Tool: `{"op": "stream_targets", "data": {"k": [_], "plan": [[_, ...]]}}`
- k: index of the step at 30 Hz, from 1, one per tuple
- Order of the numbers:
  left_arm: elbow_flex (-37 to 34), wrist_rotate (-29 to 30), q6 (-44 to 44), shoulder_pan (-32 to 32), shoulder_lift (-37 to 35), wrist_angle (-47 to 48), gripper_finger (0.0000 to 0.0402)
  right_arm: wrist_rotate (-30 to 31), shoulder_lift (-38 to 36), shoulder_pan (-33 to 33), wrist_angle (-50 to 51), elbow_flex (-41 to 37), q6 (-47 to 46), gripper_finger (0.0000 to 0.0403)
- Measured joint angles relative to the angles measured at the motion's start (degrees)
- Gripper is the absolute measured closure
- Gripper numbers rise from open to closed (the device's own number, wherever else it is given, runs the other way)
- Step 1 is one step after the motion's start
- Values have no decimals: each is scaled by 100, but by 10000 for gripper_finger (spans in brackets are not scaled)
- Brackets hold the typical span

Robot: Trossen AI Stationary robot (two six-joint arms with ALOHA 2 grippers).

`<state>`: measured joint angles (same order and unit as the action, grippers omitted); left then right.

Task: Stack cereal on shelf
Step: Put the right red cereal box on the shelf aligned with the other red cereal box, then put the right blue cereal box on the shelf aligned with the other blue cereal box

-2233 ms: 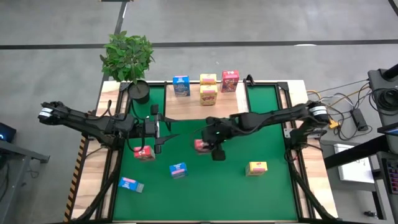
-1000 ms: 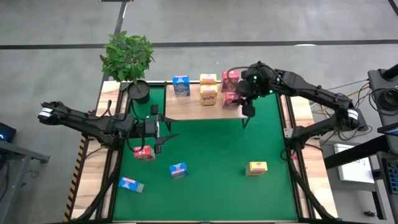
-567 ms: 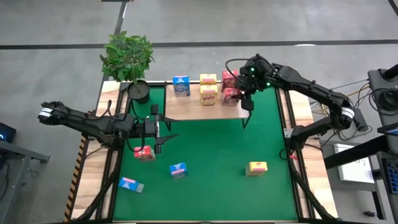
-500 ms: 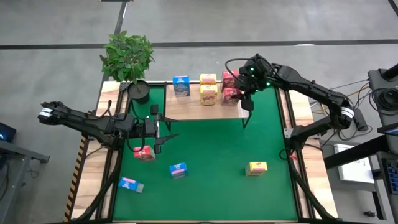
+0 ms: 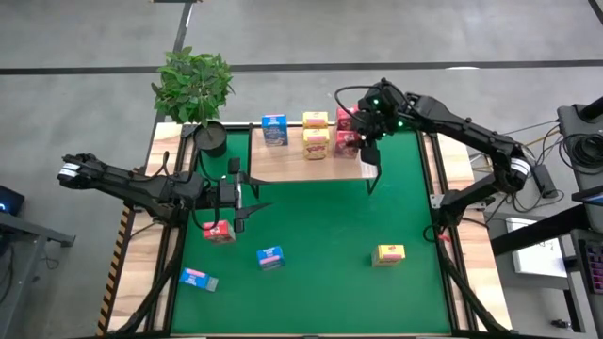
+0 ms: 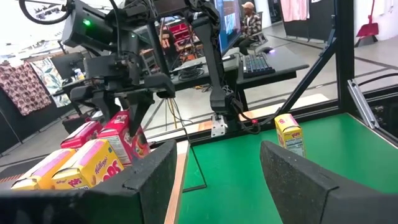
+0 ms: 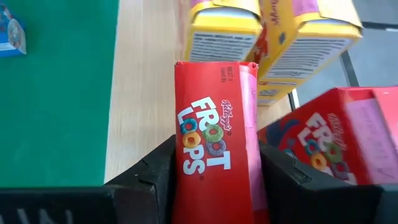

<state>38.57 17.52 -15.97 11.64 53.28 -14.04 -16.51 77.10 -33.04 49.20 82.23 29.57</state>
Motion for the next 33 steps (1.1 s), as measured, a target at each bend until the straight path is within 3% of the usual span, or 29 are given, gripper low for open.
{"op": "stream_targets", "data": {"k": [11, 25, 33], "plan": [[0, 0, 1, 1, 1, 1, 187, 33, -15, -2, 14, 166, -59, 196], [0, 0, 2, 0, 2, 2, 187, 2, -90, 16, 170, 618, -571, 197], [0, 0, 95, 0, 2, 0, 187, -22, -205, 522, 498, 1079, -1325, 202]]}}
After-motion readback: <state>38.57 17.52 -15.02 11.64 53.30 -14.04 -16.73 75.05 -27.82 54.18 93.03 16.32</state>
